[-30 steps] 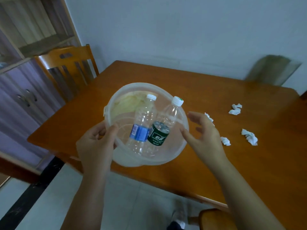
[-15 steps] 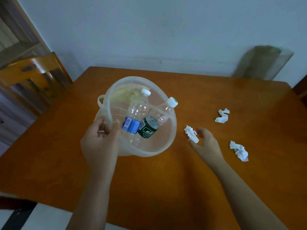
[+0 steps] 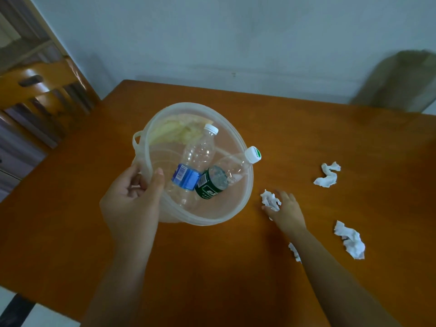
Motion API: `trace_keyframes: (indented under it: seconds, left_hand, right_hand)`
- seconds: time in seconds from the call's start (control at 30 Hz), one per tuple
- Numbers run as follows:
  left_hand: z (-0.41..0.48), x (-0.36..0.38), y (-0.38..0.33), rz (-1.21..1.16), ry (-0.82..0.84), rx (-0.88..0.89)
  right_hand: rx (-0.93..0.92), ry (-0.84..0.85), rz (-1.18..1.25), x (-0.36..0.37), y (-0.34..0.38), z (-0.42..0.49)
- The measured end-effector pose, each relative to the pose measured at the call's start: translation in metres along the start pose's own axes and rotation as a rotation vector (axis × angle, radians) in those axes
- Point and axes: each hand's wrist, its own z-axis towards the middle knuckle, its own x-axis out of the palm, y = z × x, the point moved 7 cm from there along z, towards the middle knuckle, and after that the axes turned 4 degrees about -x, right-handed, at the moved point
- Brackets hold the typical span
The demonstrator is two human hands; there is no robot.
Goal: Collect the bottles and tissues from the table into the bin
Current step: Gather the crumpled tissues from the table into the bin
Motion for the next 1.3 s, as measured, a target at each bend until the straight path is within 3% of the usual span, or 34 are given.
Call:
trace_keyframes:
  seconds: [0.2, 0.53, 0.77, 0.87, 1.0, 1.17, 1.3]
  left_hand:
    - [0.012, 0.006, 0.001, -0.049, 0.007, 0.001]
    - [0.033, 0.013, 0.020, -0.112, 0.099, -0.097]
    - [0.040, 0.015, 0.018, -0.154, 0.206, -0.139]
    - [0.042, 0.014, 0.014, -0.143, 0.242, -0.113]
    - [0.043, 0.012, 0.013, -0.134, 0.267, -0.106]
    - [0.042, 0.013, 0.007, -0.124, 0.317, -0.061]
    - [0.045, 0.011, 0.009, -0.094, 0.319, -0.023]
  right_hand:
    - [0.060, -0.009, -0.041, 0.022, -0.012, 0.008]
    - [0.143, -0.271, 0.184, -0.018, -0.018, -0.025]
    - [-0.118, -0.604, 0.236, -0.106, 0.066, -0.077]
    - [-0.308, -0.665, 0.342, -0.134, 0.119, -0.108]
    - [-0.452, -0.578, 0.343, -0.130, 0.176, -0.131]
    - [-0.410, -0.327, 0.288, -0.081, 0.214, -0.120]
    - [-0.423, -0.222, 0.259, -0.056, 0.228, -0.113]
